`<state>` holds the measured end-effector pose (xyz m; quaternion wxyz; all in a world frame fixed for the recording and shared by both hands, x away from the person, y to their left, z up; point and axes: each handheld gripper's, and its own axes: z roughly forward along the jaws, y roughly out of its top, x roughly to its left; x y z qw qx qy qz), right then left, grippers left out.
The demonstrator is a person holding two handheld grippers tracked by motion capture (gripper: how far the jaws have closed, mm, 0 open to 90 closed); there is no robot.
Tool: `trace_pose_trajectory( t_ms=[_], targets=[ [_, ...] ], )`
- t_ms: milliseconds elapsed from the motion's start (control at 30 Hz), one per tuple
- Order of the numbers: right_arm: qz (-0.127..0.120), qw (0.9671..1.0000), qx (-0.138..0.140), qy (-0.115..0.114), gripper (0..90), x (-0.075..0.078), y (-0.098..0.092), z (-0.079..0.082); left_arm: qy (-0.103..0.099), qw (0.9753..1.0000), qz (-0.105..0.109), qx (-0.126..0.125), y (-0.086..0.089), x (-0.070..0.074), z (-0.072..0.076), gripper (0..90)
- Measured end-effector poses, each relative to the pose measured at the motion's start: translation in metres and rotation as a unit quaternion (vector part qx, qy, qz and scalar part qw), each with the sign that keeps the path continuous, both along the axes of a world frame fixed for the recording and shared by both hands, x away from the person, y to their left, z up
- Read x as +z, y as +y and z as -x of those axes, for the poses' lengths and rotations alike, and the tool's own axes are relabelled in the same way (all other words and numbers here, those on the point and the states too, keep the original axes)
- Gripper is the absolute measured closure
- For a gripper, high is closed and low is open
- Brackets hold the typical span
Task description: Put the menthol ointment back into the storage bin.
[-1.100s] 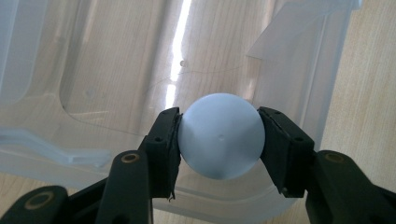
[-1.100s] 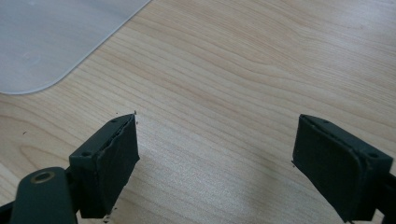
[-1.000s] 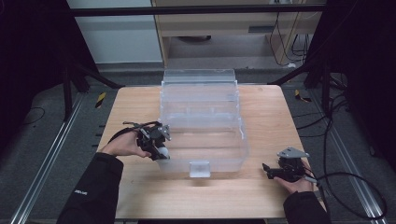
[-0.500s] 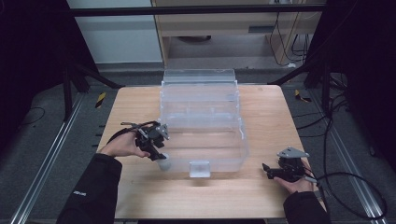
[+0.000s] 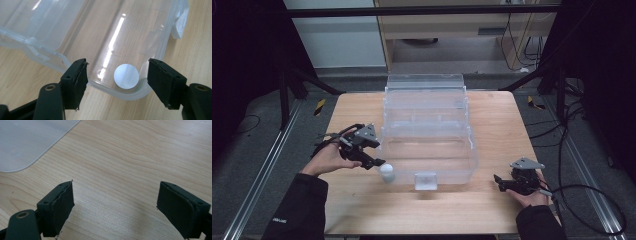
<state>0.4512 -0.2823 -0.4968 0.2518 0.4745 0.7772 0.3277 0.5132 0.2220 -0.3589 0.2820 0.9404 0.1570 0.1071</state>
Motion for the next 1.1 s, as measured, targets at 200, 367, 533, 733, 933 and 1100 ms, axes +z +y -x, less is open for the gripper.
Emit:
trace_pose_trajectory(
  t_ms=[200, 367, 533, 733, 933, 1100],
  targets=[
    [0.0, 1.0, 0.0, -0.002, 14.3, 0.001, -0.001, 0.0, -0.028, 0.9953, 0.066, 0.065, 0.025, -0.002, 0.014, 29.6],
    [-0.002, 1.0, -0.001, -0.002, 14.3, 0.001, -0.001, 0.001, -0.044, 0.9876, 0.097, 0.116, 0.04, -0.008, 0.022, 29.1],
    [-0.001, 1.0, -0.002, -0.003, 14.3, 0.001, -0.001, 0.001, -0.062, 0.9676, 0.147, 0.195, 0.059, -0.025, 0.031, 30.1],
    [-0.007, 0.9999, -0.007, -0.008, 14.3, 0.003, -0.004, 0.002, -0.083, 0.9402, 0.178, 0.279, 0.074, -0.054, 0.035, 31.0],
    [-0.011, 0.9998, -0.014, -0.007, 13.9, 0.003, -0.006, 0.003, -0.083, 0.913, 0.195, 0.348, 0.088, -0.08, 0.037, 31.8],
    [-0.017, 0.9997, -0.017, -0.009, 13.9, 0.005, -0.007, 0.005, -0.085, 0.9059, 0.183, 0.373, 0.092, -0.094, 0.037, 32.2]
  ],
)
